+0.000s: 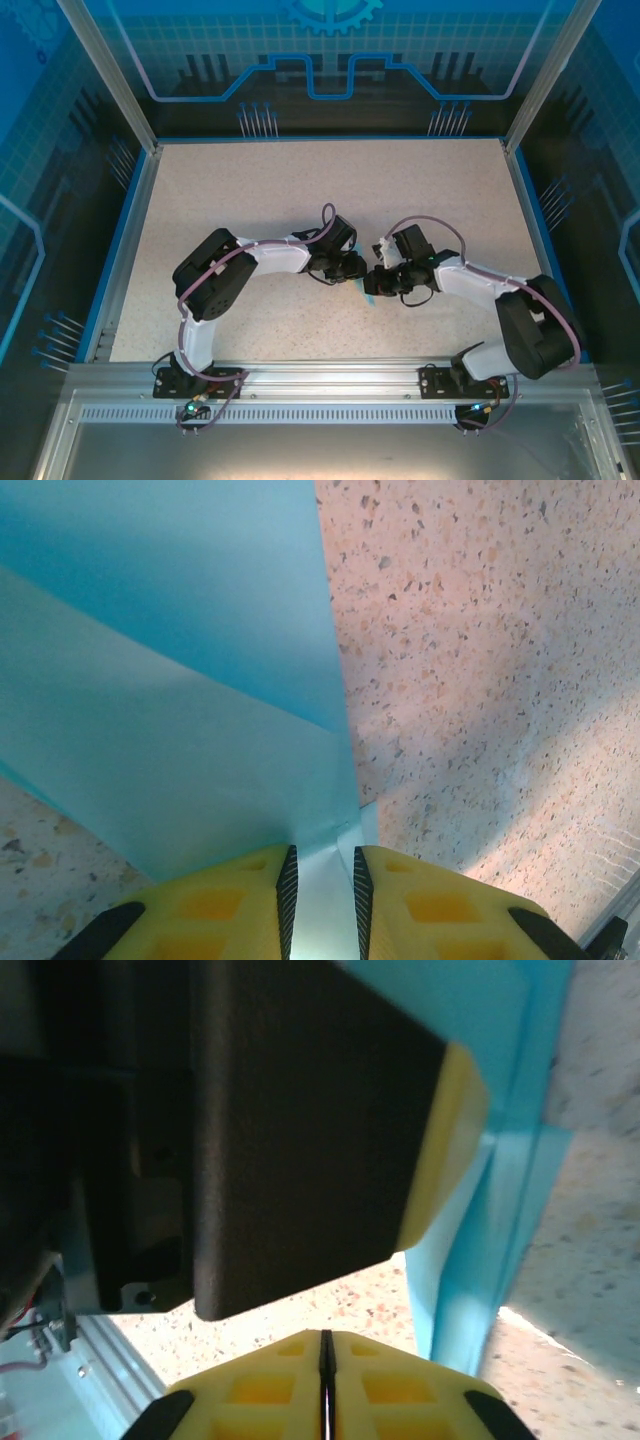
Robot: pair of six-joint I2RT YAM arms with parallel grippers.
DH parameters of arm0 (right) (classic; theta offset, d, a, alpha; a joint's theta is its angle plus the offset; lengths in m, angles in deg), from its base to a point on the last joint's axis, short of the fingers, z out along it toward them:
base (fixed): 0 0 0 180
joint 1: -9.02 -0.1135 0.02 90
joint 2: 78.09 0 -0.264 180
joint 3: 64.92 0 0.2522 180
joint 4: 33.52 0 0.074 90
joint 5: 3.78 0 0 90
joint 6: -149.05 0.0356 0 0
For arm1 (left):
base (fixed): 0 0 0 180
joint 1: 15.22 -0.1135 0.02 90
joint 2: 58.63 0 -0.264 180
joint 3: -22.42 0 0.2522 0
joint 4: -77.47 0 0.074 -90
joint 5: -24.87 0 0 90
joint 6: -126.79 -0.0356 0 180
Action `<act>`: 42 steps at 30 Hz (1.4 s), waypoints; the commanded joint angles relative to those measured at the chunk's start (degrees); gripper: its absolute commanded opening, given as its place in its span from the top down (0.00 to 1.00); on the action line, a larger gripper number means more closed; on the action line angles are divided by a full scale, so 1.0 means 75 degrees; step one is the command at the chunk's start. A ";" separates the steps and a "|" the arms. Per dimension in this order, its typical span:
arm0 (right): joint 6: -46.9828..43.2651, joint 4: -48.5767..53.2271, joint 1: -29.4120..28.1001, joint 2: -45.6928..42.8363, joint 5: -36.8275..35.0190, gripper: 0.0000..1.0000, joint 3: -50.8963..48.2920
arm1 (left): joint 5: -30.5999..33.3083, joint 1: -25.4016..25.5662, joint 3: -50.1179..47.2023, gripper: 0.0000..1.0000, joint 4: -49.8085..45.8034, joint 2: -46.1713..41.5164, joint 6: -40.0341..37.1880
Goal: Fold a paper plane with a square sheet of paper (pick it up from the middle)
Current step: Fold the wing for the fifth time at the center of the table.
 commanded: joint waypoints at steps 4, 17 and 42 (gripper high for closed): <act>-0.0039 0.0006 -0.0153 0.0715 0.0064 0.92 0.0130 | -0.0120 -0.0044 0.0189 0.73 -0.0314 0.0167 -0.0158; 0.0048 0.0393 0.0397 0.0989 -0.0574 0.91 -0.0236 | -0.0087 -0.0037 0.0178 0.73 -0.0379 0.0190 -0.0229; -0.0718 0.0225 0.0611 0.0186 -0.0860 0.57 0.0223 | -0.0220 -0.0042 0.0360 0.73 -0.0282 0.0214 -0.0216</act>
